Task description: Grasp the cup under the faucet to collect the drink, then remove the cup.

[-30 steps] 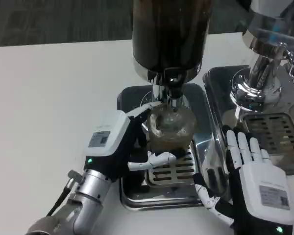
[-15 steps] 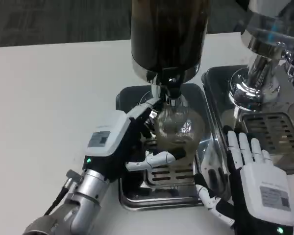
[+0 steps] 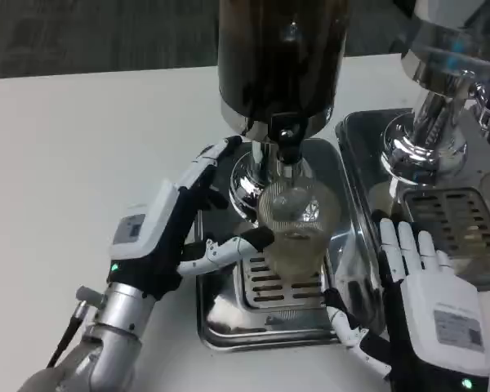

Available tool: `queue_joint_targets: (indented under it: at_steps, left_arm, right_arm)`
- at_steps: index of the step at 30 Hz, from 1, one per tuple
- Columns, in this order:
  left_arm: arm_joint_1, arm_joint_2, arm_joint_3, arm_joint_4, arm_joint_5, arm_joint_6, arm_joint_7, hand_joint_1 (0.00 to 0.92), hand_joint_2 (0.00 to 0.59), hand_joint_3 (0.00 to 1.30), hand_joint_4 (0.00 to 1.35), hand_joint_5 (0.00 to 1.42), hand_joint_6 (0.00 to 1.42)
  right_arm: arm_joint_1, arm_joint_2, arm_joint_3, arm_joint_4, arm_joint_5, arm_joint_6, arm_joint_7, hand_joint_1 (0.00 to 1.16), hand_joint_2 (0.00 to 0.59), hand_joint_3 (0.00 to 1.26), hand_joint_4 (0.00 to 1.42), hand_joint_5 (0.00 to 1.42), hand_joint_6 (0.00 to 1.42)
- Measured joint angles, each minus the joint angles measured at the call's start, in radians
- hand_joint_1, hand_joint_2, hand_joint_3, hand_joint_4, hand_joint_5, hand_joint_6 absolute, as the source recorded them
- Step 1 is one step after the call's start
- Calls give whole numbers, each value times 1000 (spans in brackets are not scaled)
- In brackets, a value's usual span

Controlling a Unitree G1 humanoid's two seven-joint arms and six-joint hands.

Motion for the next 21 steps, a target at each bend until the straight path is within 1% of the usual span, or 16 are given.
queue_joint_targets:
  at_steps: [3,6,8,10,13,15,17,18,21]
  left_arm:
    - [23,20,22,-20,-10,-18,-7,0,0,95,131,555,579]
    - [62,42,57,-63,-43,-48,-19,0,0,53,112,510,539]
    - [91,62,86,-106,-61,-64,-39,0,0,32,89,460,455]
    - [125,88,120,-168,-92,-94,-76,0,0,1,66,398,375]
    - [148,104,157,-234,-136,-110,-127,0,0,0,5,306,281]
    - [172,120,187,-303,-202,-132,-197,0,0,0,0,254,233]
    - [191,139,221,-380,-248,-147,-266,0,6,0,0,235,212]
    - [193,144,228,-396,-257,-151,-280,0,8,0,0,223,208]
    - [217,146,265,-464,-316,-172,-352,0,16,0,0,145,135]
  right_arm:
    - [0,0,0,9,3,0,-2,322,358,13,0,0,65]
    - [-1,0,-2,11,5,-1,-7,315,349,13,0,0,78]
    - [-1,1,-4,11,5,-1,-14,313,347,13,0,0,79]
    - [-1,1,-10,11,7,-4,-28,311,344,13,0,0,79]
    - [-3,0,-17,12,21,-12,-30,308,340,13,0,0,80]
    - [-7,-3,-21,14,27,-19,-30,309,336,13,0,0,81]
    - [-15,-6,-25,17,32,-24,-30,310,333,13,0,0,81]
    - [-17,-8,-26,18,34,-25,-30,310,332,13,0,0,81]
    - [-27,-14,-29,22,45,-37,-30,312,329,13,0,0,82]
